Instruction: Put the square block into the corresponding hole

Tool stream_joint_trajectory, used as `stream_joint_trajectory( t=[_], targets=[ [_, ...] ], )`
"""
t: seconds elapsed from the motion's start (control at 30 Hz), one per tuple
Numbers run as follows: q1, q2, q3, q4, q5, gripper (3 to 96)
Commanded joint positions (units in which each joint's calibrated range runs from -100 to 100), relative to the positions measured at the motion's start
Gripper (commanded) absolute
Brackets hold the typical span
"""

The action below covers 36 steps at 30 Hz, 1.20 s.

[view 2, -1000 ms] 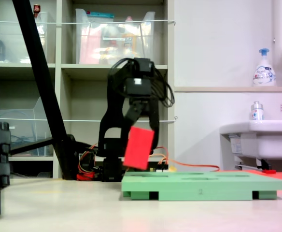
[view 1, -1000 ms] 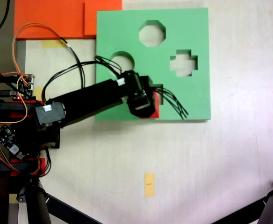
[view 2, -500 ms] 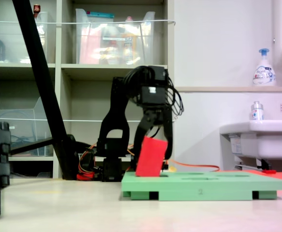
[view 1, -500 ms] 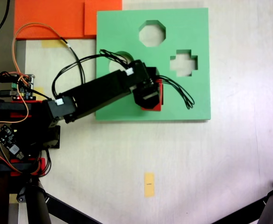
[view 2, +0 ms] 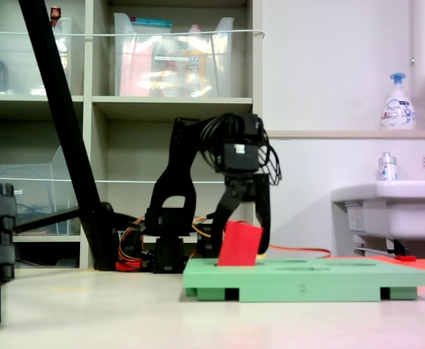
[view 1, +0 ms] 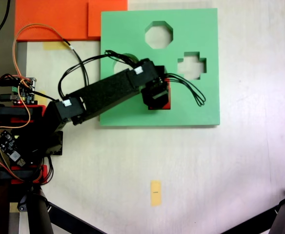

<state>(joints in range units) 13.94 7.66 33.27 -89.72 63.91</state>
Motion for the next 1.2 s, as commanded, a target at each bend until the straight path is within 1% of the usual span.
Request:
stream_joint_trajectory(
  t=[0.03,0.07,0.1,0.17,0.23,0.27,0.33,0.37,0.4,0.43,0.5,0.57,0.7,0.73,0.8,0.83,0.93,1.07,1.2],
  targets=[
    [0.49,0.58,1.73,5.61,0.44,27.7],
    [0.49,0.72,1.73,5.61,0.44,31.3],
    [0.44,1.14,1.73,5.61,0.44,41.3],
    [0.39,1.28,1.73,5.8,0.39,55.0],
    [0.24,1.42,1.73,5.9,0.39,58.9],
    [0.1,1.28,1.73,5.9,0.39,63.4],
    [-0.1,0.58,1.53,5.71,0.39,79.3],
    [-0.24,-0.12,1.53,5.61,0.39,85.3],
    [-0.29,-1.38,1.53,5.61,0.34,89.3],
    [-0.39,-3.05,1.53,5.61,0.34,90.6],
    [-0.73,-8.78,1.43,5.42,0.1,90.6],
    [-1.27,-17.16,0.73,5.22,-3.22,90.5],
    [-2.2,-42.02,-1.96,5.71,-9.33,89.8],
    [-2.69,-48.44,-1.86,5.9,-11.14,85.8],
    [-3.66,-61.01,-1.86,5.99,-16.17,68.9],
    [-4.54,-66.88,-1.86,5.99,-19.98,64.5],
    [-8.79,-77.77,-1.96,7.34,-32.33,58.4],
    [-12.21,-83.78,-8.04,8.88,-42.83,58.1],
    [-13.72,-94.39,-30.68,23.13,-48.45,58.1]
  ],
)
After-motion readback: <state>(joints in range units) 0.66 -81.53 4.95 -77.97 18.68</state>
